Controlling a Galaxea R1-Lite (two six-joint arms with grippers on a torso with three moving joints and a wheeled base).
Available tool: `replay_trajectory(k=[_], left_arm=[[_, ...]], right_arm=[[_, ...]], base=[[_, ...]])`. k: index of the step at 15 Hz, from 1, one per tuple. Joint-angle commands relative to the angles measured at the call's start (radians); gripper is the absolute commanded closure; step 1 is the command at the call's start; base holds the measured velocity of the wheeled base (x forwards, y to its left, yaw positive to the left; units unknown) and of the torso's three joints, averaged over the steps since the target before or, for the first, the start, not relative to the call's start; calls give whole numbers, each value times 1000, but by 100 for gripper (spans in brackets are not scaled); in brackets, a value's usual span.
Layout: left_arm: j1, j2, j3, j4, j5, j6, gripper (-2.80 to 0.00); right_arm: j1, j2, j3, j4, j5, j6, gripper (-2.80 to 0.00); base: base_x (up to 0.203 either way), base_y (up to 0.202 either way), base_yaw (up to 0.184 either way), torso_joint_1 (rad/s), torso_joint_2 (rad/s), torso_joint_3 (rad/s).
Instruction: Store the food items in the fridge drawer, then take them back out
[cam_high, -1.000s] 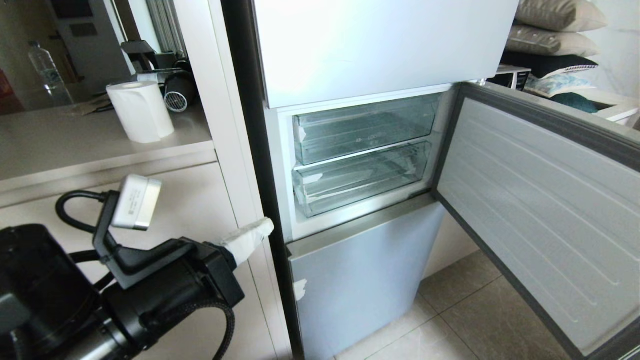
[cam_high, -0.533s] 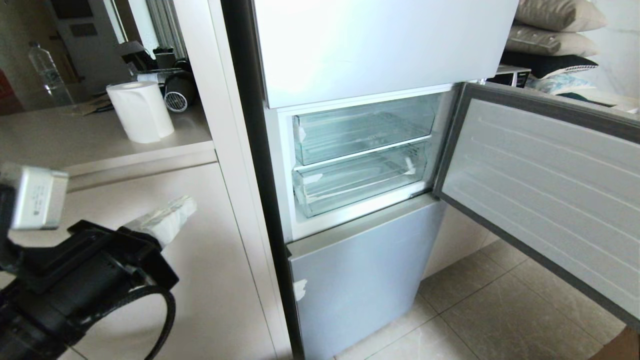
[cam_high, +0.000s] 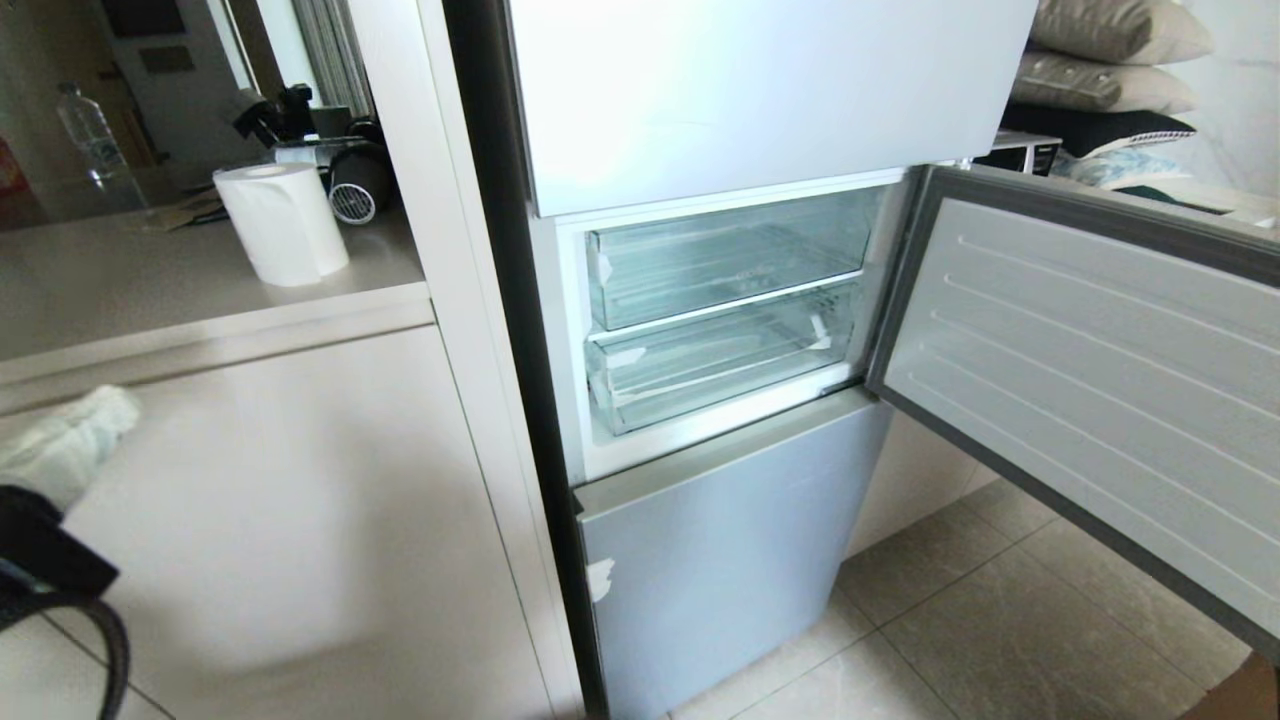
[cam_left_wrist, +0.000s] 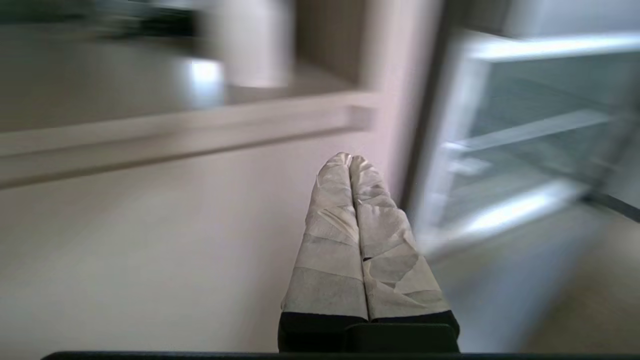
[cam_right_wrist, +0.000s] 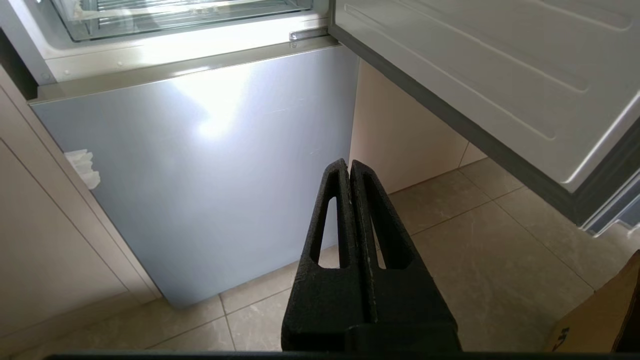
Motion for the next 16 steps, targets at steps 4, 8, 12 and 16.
replay_trajectory(k=[4, 8, 12, 16], left_arm=[[387, -471, 77, 428, -154, 35, 0], [405, -616, 281, 800, -410, 118, 0], [379, -653, 278, 928, -409, 129, 0], [350, -881, 295, 885, -410, 118, 0]], right_arm=[[-1, 1, 0, 0, 0, 0, 0], [-1, 1, 0, 0, 0, -2, 0], [-1, 1, 0, 0, 0, -2, 0], [0, 1, 0, 0, 0, -2, 0]], base=[[0, 0, 0, 0, 0, 0], [0, 0, 0, 0, 0, 0], [0, 0, 0, 0, 0, 0], [0, 0, 0, 0, 0, 0]])
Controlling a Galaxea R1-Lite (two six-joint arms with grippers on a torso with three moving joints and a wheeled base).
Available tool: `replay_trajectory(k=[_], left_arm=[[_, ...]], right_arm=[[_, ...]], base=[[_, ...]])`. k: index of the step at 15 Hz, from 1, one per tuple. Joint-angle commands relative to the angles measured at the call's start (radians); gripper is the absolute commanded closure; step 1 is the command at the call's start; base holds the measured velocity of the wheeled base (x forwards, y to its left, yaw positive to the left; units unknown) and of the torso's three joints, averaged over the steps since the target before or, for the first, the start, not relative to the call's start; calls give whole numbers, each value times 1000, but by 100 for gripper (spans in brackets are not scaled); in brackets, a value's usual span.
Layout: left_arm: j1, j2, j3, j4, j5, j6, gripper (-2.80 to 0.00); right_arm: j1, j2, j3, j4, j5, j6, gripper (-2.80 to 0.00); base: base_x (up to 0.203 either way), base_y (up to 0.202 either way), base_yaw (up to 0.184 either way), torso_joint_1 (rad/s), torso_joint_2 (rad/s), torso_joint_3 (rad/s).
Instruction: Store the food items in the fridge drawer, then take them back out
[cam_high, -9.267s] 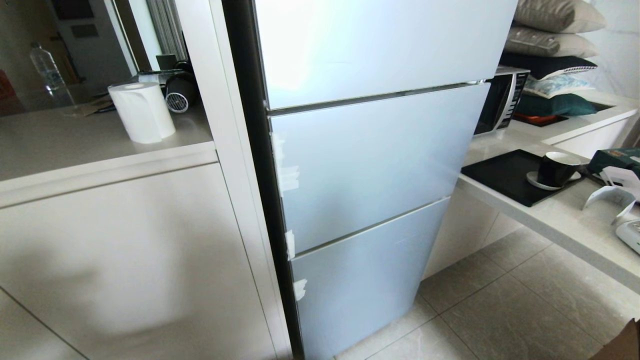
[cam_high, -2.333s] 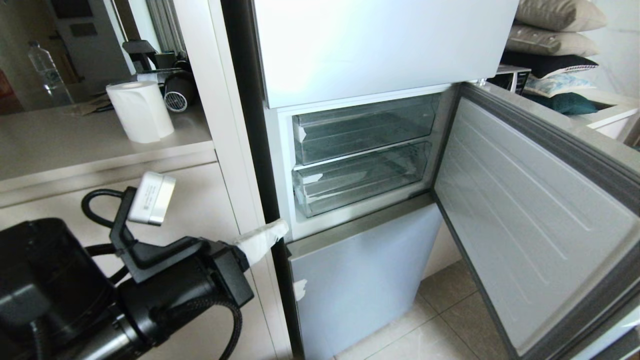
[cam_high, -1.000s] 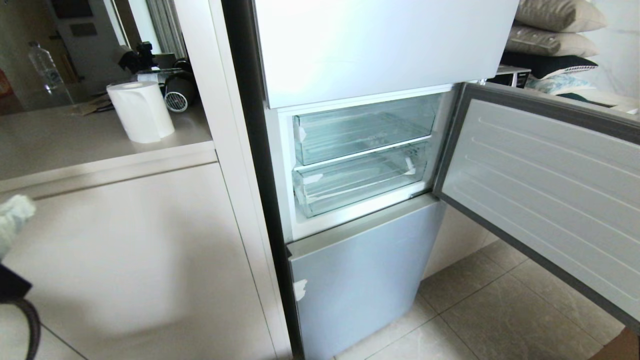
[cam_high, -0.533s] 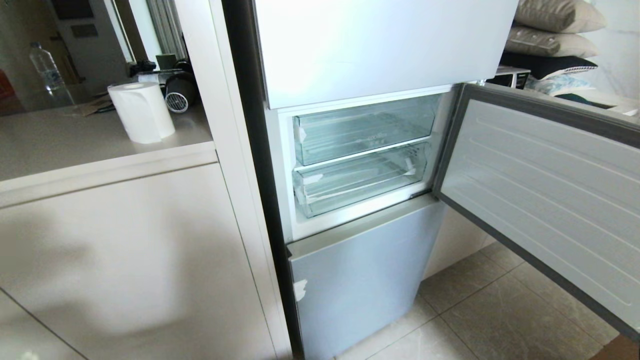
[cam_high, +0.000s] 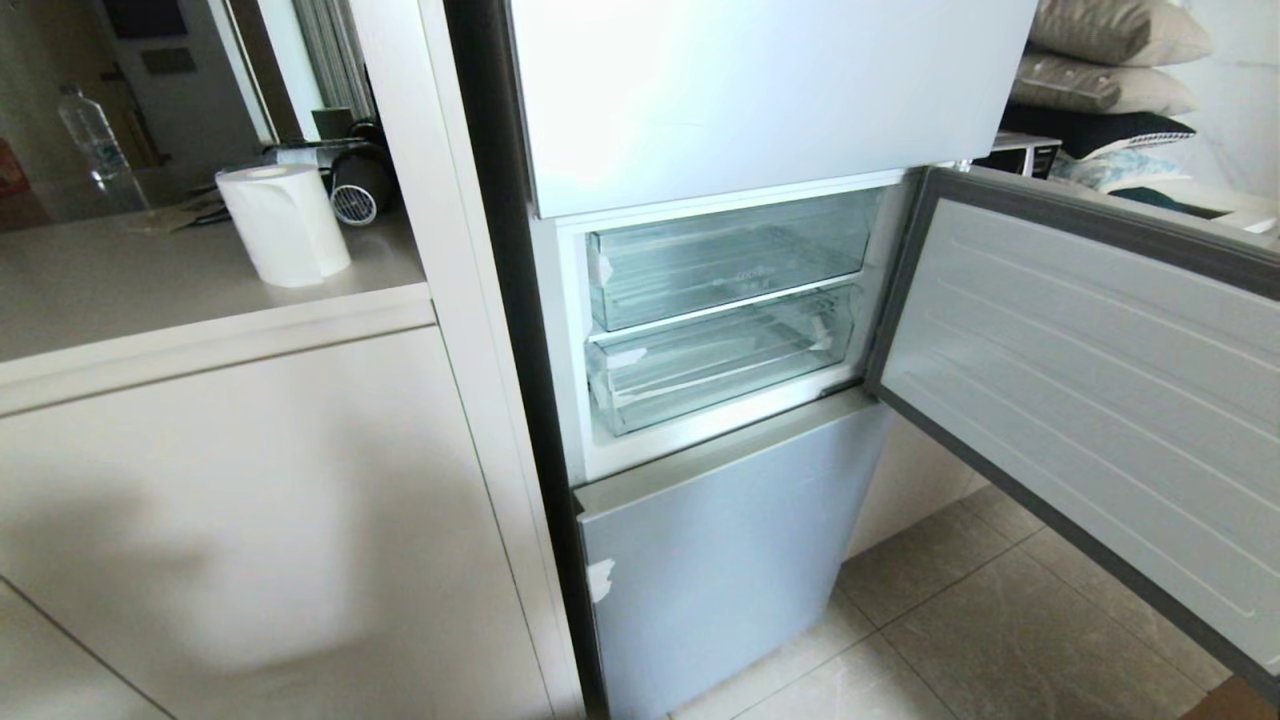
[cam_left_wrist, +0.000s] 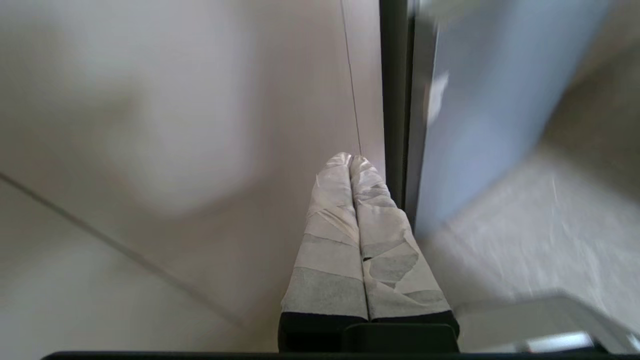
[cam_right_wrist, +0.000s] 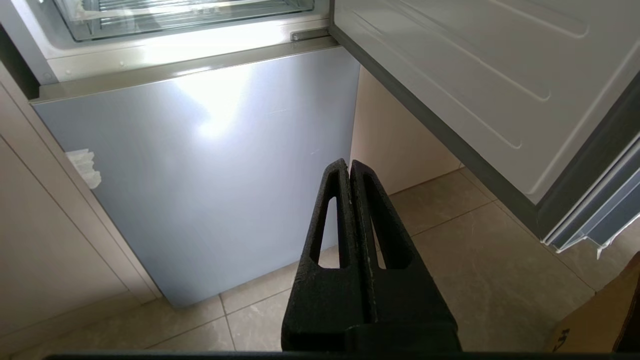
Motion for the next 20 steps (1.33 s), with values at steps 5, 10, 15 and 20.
replay_trajectory(k=[5, 10, 15, 20], left_arm=[[-21, -136, 17, -27, 60, -192, 0], [-21, -136, 17, -27, 60, -192, 0], [-21, -136, 17, -27, 60, -192, 0], [-21, -137, 17, -27, 60, -192, 0]], right_arm=[[1, 1, 0, 0, 0, 2, 0], [1, 1, 0, 0, 0, 2, 0], [1, 1, 0, 0, 0, 0, 0], [1, 1, 0, 0, 0, 0, 0]], base=[[0, 0, 0, 0, 0, 0], [0, 0, 0, 0, 0, 0], [-1, -1, 18, 2, 0, 0], [1, -8, 172, 2, 1, 2]])
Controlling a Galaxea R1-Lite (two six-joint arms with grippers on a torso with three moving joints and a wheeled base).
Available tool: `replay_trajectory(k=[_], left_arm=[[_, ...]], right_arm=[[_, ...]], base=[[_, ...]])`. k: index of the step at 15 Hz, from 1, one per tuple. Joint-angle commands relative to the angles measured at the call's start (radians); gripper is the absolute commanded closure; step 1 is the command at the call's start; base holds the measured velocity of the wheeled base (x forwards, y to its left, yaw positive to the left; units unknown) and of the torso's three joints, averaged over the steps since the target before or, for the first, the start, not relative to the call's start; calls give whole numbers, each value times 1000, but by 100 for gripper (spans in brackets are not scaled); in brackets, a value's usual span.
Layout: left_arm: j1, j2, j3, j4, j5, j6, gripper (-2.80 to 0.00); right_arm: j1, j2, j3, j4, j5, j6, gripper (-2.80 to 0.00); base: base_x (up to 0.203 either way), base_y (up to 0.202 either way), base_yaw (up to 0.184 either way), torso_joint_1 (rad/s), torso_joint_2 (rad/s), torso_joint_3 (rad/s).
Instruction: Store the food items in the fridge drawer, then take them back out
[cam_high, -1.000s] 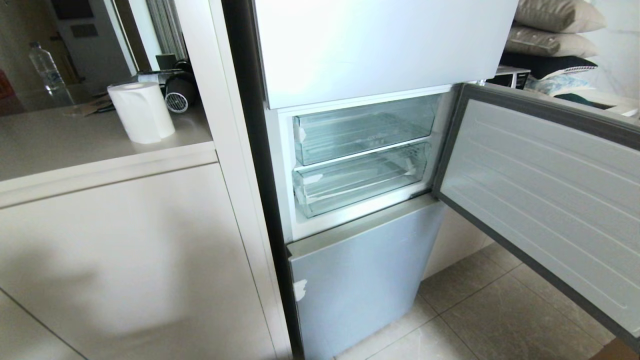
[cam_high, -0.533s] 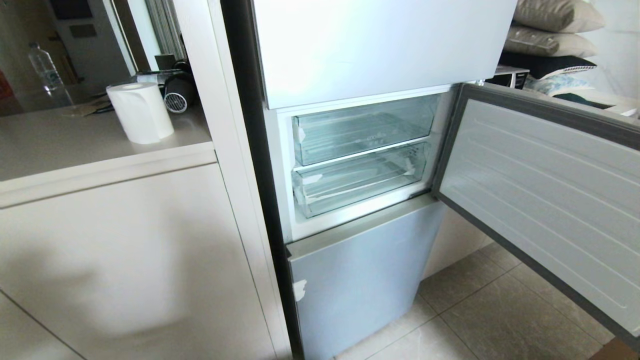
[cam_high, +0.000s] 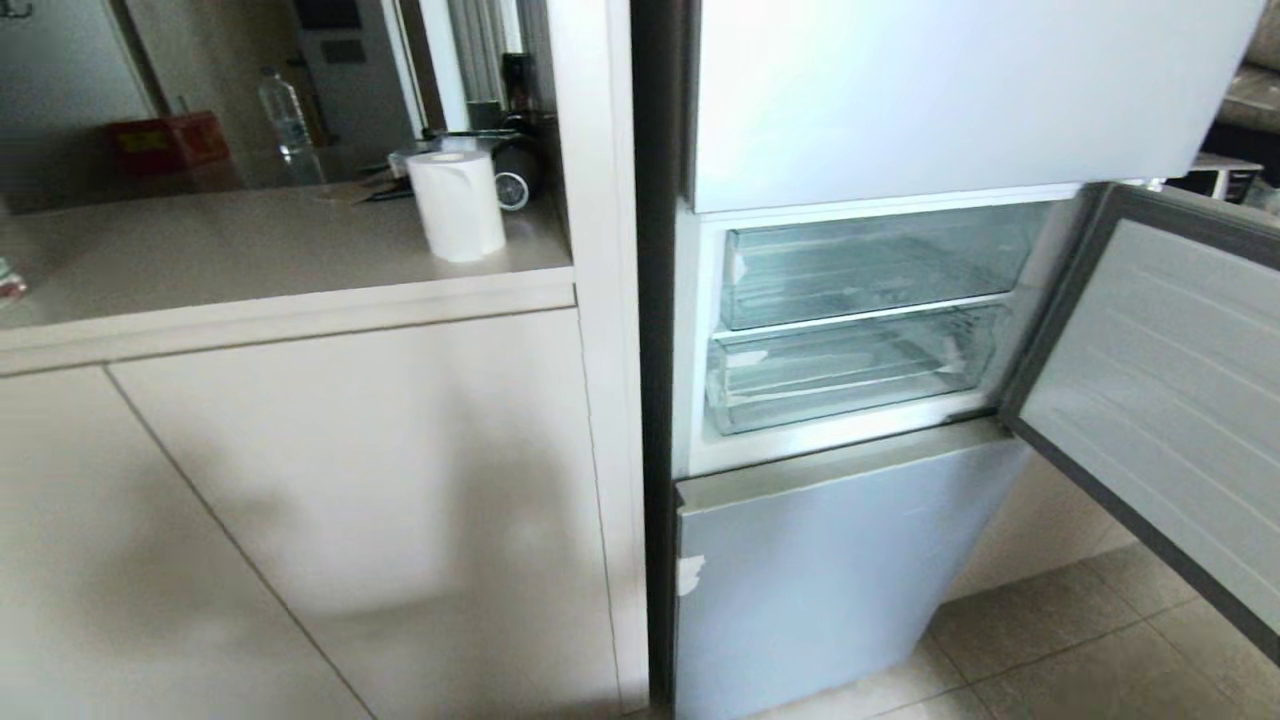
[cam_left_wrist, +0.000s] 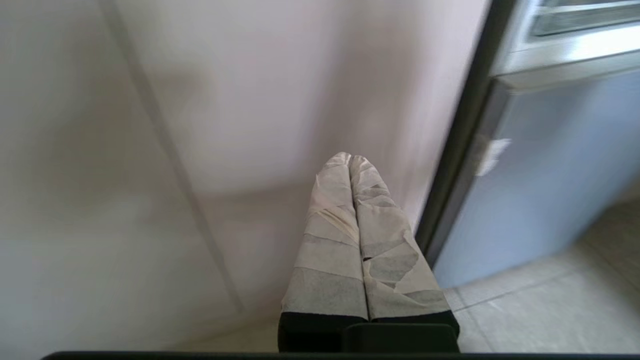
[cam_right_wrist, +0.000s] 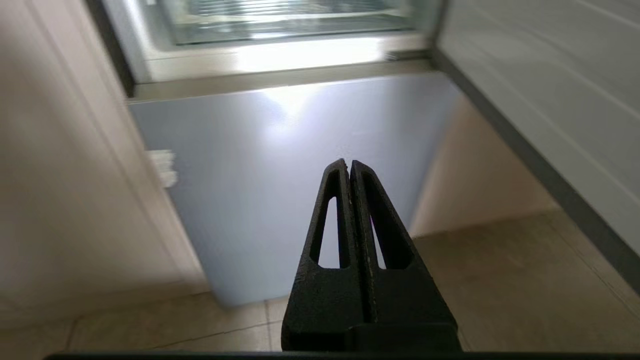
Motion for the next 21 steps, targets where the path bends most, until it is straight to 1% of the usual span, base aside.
replay_trajectory(k=[1, 9, 11, 13, 15, 17, 19, 21], left_arm=[[0, 2, 0, 1, 0, 0, 0], [0, 2, 0, 1, 0, 0, 0], [0, 2, 0, 1, 0, 0, 0], [0, 2, 0, 1, 0, 0, 0], [0, 0, 0, 1, 0, 0, 0], [0, 2, 0, 1, 0, 0, 0], [0, 2, 0, 1, 0, 0, 0], [0, 2, 0, 1, 0, 0, 0]], right_arm=[[0, 1, 0, 0, 0, -1, 0], [0, 1, 0, 0, 0, -1, 0], [0, 1, -8, 2, -1, -41, 0], [0, 39, -82, 6, 2, -30, 0], [1, 203, -165, 6, 15, 0, 0], [2, 454, -249, -18, 50, 44, 0], [3, 719, -308, -107, 92, 76, 0], [4, 993, -343, -257, 122, 99, 0]], base=[[2, -9, 181, 0, 2, -1], [1, -10, 164, 2, 2, 4], [-1, -5, 39, 2, 4, 1], [0, 0, 0, 0, 0, 0], [0, 0, 0, 0, 0, 0], [0, 0, 0, 0, 0, 0], [0, 0, 0, 0, 0, 0], [0, 0, 0, 0, 0, 0]])
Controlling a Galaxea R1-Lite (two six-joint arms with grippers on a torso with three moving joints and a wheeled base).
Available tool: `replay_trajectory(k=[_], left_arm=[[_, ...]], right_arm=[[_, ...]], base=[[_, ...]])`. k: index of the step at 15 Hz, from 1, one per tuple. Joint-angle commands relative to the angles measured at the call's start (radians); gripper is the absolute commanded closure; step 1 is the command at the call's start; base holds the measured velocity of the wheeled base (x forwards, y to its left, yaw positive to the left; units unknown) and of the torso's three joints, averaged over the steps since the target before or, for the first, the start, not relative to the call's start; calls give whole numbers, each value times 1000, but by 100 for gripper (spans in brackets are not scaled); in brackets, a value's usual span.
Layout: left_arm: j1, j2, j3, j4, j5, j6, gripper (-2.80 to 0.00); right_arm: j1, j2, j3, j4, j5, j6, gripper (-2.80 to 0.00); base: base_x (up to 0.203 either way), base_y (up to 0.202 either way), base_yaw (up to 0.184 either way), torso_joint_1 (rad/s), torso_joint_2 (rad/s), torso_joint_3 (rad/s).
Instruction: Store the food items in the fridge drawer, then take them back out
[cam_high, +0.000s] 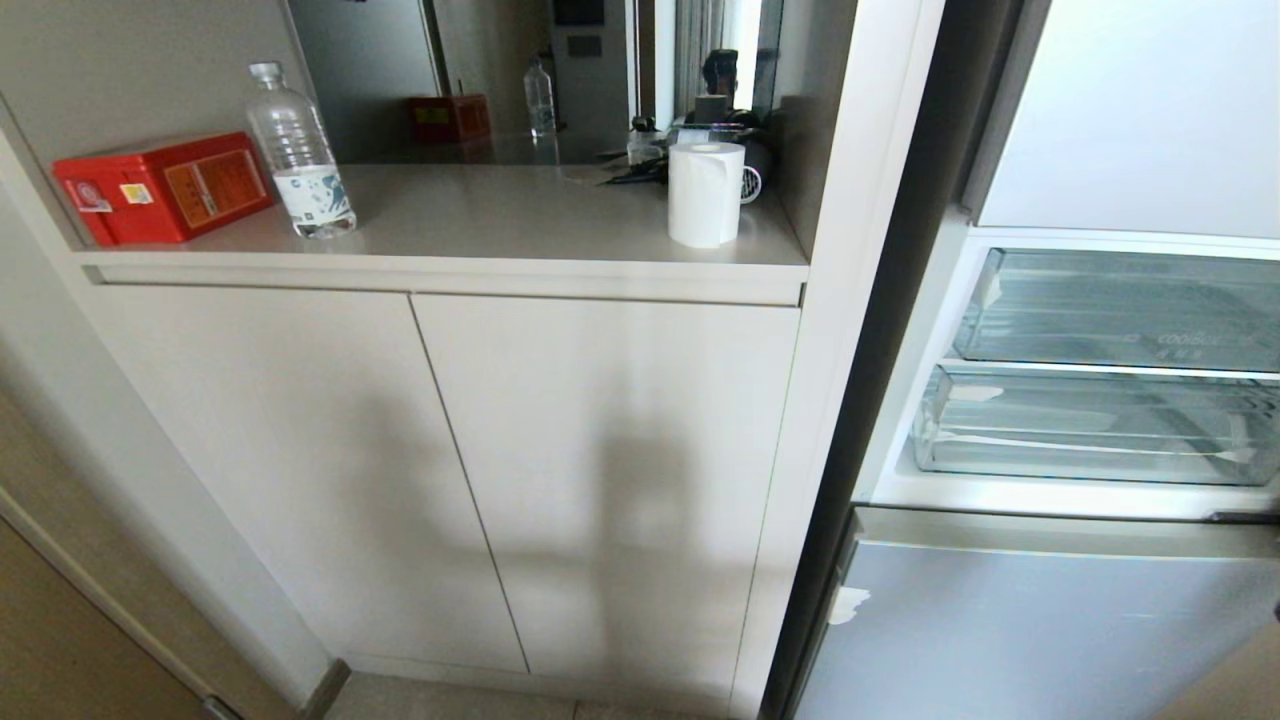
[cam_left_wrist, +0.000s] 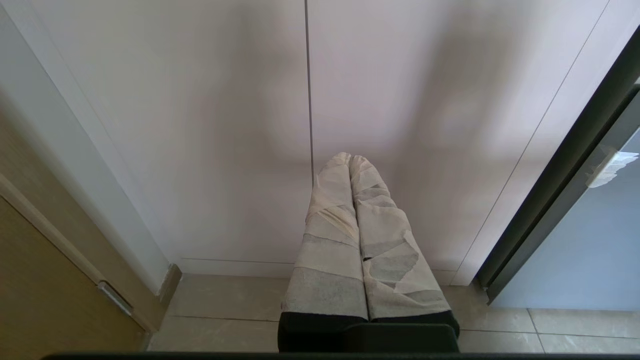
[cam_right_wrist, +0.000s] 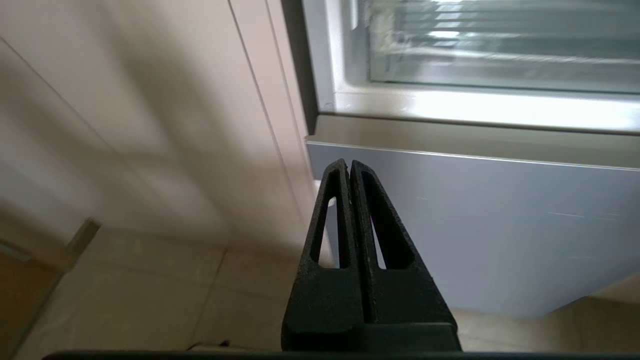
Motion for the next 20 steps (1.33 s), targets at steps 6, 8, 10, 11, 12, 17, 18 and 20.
replay_trajectory(k=[6, 8, 10, 11, 12, 17, 18, 20], left_arm=[[0, 2, 0, 0, 0, 0, 0], [0, 2, 0, 0, 0, 0, 0], [0, 2, 0, 0, 0, 0, 0], [0, 2, 0, 0, 0, 0, 0], [0, 2, 0, 0, 0, 0, 0], [0, 2, 0, 0, 0, 0, 0], [0, 2, 0, 0, 0, 0, 0], [0, 2, 0, 0, 0, 0, 0]], right_arm=[[13, 996, -65, -698, 31, 32, -280], [19, 1122, -75, -876, 6, 33, -280], [15, 1204, -89, -1027, -23, 32, -280], [10, 1235, -111, -1080, -52, 29, -280], [7, 1260, -130, -1119, -75, 27, -280], [9, 1330, -196, -1136, -84, 26, -280], [9, 1347, -214, -1137, -84, 27, -280], [9, 1369, -249, -1144, -94, 26, -280]], base=[[0, 0, 0, 0, 0, 0], [0, 0, 0, 0, 0, 0], [0, 0, 0, 0, 0, 0], [0, 0, 0, 0, 0, 0], [0, 0, 0, 0, 0, 0], [0, 0, 0, 0, 0, 0], [0, 0, 0, 0, 0, 0], [0, 0, 0, 0, 0, 0]])
